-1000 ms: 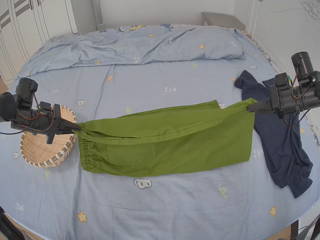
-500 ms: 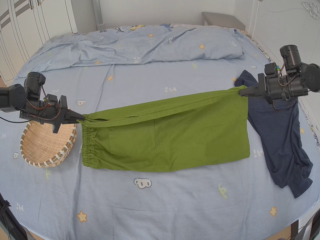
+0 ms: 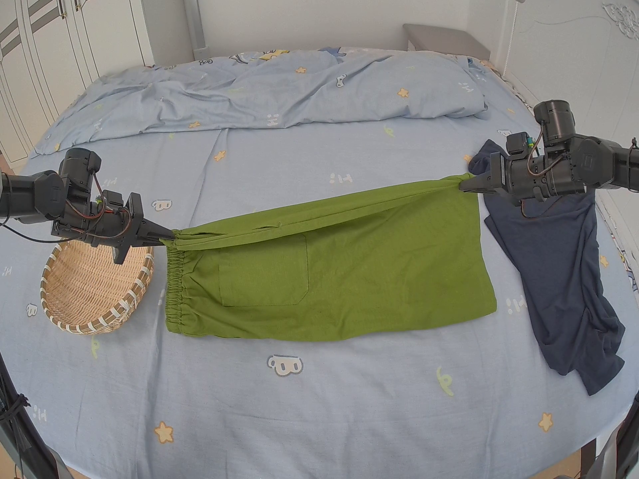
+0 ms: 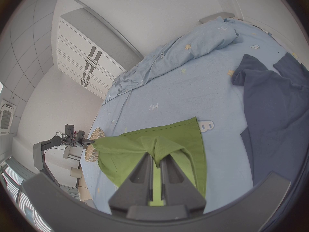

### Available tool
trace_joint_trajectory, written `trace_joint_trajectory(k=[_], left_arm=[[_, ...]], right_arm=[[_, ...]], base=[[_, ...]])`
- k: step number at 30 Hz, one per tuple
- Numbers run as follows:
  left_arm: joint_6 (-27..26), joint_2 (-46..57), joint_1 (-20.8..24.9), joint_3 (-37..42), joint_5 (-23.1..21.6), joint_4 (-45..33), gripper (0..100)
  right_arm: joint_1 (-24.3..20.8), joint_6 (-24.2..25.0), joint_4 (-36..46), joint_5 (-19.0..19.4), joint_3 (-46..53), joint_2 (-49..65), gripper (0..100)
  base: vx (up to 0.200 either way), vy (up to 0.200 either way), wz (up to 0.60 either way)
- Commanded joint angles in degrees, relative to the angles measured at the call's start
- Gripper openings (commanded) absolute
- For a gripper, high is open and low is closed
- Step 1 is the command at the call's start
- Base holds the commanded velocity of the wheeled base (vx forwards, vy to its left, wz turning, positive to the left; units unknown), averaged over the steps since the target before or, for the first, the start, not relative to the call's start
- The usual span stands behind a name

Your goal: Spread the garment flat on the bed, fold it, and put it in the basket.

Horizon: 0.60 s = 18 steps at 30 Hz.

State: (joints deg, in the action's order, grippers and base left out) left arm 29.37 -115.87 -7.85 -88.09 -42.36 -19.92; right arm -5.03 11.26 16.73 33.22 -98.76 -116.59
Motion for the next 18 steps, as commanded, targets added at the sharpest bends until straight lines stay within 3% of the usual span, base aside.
trace_joint_trajectory(k=[1, 18], left_arm=[[-0.10, -1.29, 0.03, -0.33, 0.17, 0.14, 0], [-0.28, -2.60, 0.20, -0.42, 0.17, 0.14, 0]], right_arm=[[-0.15, -0.01, -1.17, 0.09, -0.21, -3.56, 0], [-0.59, -0.28, -9.78, 0.18, 2.16, -6.90, 0]], base=[[0.000, 0.000, 0.00], [0.000, 0.000, 0.00]])
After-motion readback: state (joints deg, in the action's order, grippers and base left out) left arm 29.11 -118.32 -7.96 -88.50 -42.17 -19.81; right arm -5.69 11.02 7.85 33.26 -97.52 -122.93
